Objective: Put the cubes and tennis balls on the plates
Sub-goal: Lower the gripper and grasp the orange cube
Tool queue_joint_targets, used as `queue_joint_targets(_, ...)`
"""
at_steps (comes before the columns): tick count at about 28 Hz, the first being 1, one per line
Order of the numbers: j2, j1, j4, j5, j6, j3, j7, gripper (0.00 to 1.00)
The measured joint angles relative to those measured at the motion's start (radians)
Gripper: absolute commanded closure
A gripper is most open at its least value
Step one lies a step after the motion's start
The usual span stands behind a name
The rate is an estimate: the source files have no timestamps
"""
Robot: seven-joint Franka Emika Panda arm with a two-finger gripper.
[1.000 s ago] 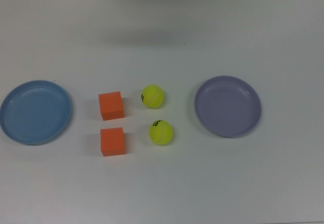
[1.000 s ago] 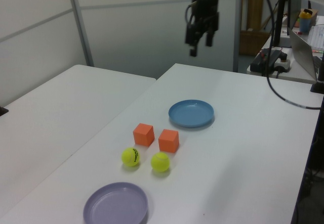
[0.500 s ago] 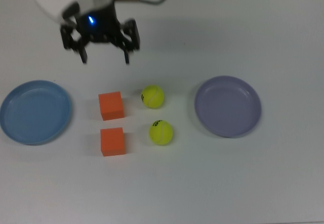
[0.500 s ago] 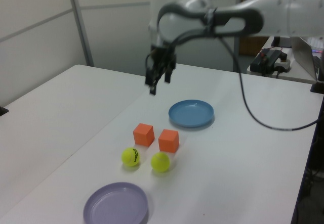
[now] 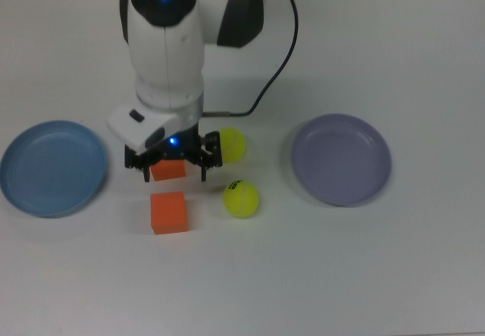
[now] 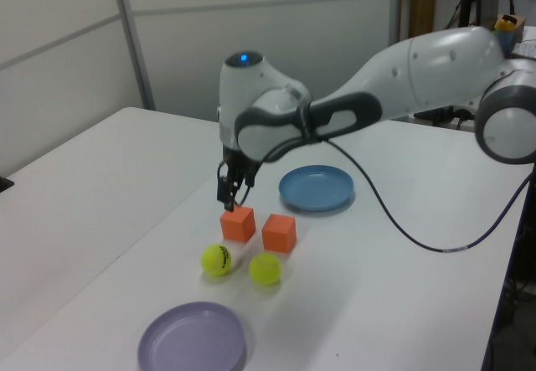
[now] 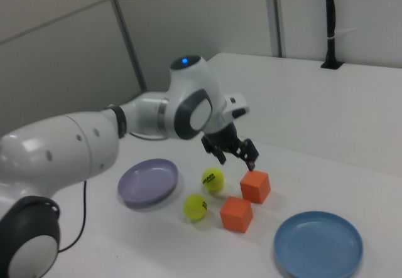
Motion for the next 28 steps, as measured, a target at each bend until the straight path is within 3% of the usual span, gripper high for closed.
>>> queue_joint_targets(10,0.119,0.0,0.0,-0.09,0.142,-0.001,0.0,0.02)
queue_joint_targets(11,0.127,0.0,0.0,-0.103,0.157,-0.002,0.0,0.33)
queue_joint_targets(12,0.139,-0.001,0.0,-0.122,0.174,-0.003,0.0,0.54)
queue_joint_targets(13,0.145,-0.001,0.001,-0.132,0.183,-0.003,0.0,0.71)
queue_joint_targets(16,0.16,-0.003,0.001,-0.153,0.204,-0.005,0.001,1.0)
queue_joint_targets(28,0.168,-0.002,0.026,-0.158,0.218,-0.006,0.024,1.0)
